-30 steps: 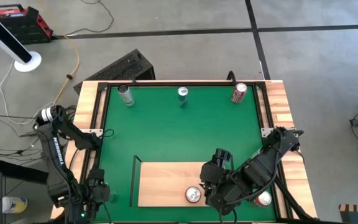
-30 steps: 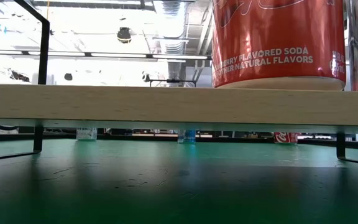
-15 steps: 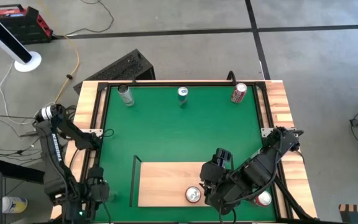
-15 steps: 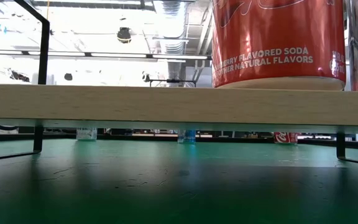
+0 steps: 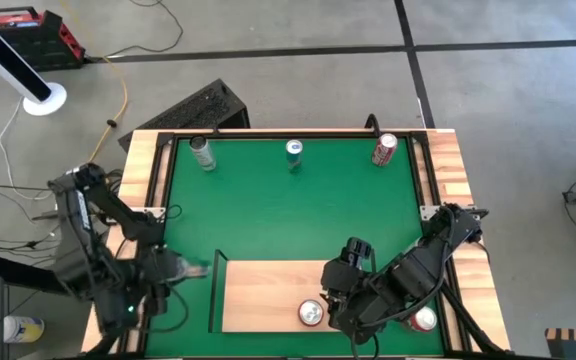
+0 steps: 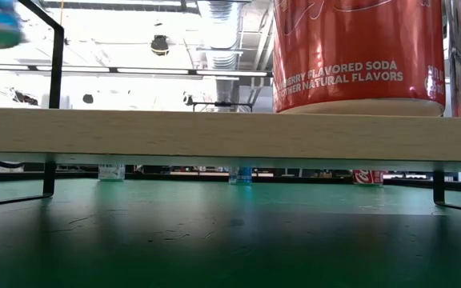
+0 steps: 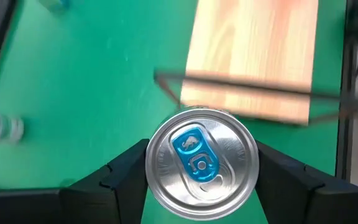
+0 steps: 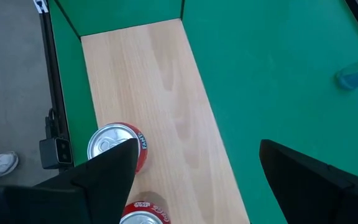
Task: Place canned beverage on shelf
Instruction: Put the bottom blue soda can on the shelf
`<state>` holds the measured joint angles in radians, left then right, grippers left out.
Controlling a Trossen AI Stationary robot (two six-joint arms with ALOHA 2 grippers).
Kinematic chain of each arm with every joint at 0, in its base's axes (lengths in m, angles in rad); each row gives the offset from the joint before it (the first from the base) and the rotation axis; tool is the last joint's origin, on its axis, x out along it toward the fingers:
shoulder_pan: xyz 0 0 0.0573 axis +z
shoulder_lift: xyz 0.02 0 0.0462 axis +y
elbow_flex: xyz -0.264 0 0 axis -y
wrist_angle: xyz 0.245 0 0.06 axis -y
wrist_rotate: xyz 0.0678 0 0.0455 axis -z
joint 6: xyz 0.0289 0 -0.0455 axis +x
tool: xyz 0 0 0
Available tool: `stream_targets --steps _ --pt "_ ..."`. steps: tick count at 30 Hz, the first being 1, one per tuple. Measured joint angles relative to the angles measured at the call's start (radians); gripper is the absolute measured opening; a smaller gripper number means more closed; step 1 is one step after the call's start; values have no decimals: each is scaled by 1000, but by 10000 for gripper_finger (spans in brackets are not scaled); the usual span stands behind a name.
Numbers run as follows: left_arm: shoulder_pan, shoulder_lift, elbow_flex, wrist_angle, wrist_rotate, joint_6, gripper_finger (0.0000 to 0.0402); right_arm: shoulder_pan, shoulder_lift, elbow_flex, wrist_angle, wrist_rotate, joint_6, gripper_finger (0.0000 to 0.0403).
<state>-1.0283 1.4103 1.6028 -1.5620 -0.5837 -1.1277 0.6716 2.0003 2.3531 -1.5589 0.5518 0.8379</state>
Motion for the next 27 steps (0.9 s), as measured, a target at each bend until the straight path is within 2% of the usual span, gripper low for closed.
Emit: stream_targets --steps 17,19,23,27 --pt "458 -5 -2 11 -73 431 223 2 0 0 4 4 0 358" --pt "487 -5 -2 86 -60 512 223 2 0 0 5 4 0 358" --pt "503 -4 -2 342 17 673 223 3 0 0 5 4 3 358" --pt "503 19 -2 567 106 728 223 10 0 0 4 4 25 358"
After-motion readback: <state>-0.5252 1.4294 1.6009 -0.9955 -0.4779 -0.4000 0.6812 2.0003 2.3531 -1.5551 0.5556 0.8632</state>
